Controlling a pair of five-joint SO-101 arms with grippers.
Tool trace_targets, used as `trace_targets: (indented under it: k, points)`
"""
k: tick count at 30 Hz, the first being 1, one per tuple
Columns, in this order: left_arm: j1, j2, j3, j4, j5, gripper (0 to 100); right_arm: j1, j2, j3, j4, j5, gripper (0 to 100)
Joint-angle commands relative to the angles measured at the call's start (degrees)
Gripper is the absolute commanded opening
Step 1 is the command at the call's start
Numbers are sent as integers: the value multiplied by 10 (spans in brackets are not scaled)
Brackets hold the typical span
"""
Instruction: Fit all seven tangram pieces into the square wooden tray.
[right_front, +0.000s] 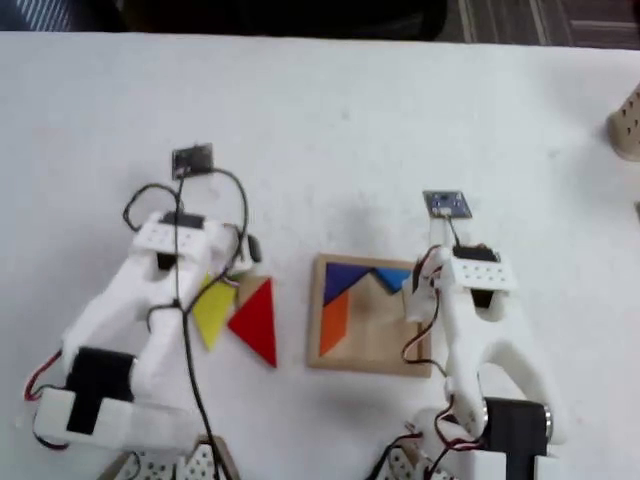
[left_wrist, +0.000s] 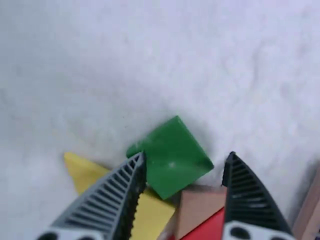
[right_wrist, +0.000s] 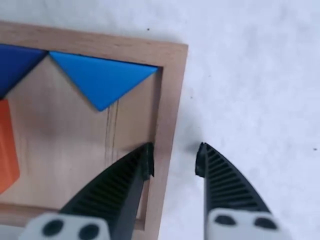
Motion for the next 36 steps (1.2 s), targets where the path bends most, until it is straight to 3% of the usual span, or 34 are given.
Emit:
trace_targets:
  k: [1,11,26,36]
  points:
    - [-29,11,-37,27,10,255,9,-1,-20,1,26,144]
    - [-30,45,-74,70,6,255,6,-1,-20,-7,38,144]
    - [-38,42,-96,37,11,258,6,-1,-20,-7,40,144]
    - [-36,41,-97,86,142,491,7,0,-20,-7,40,144]
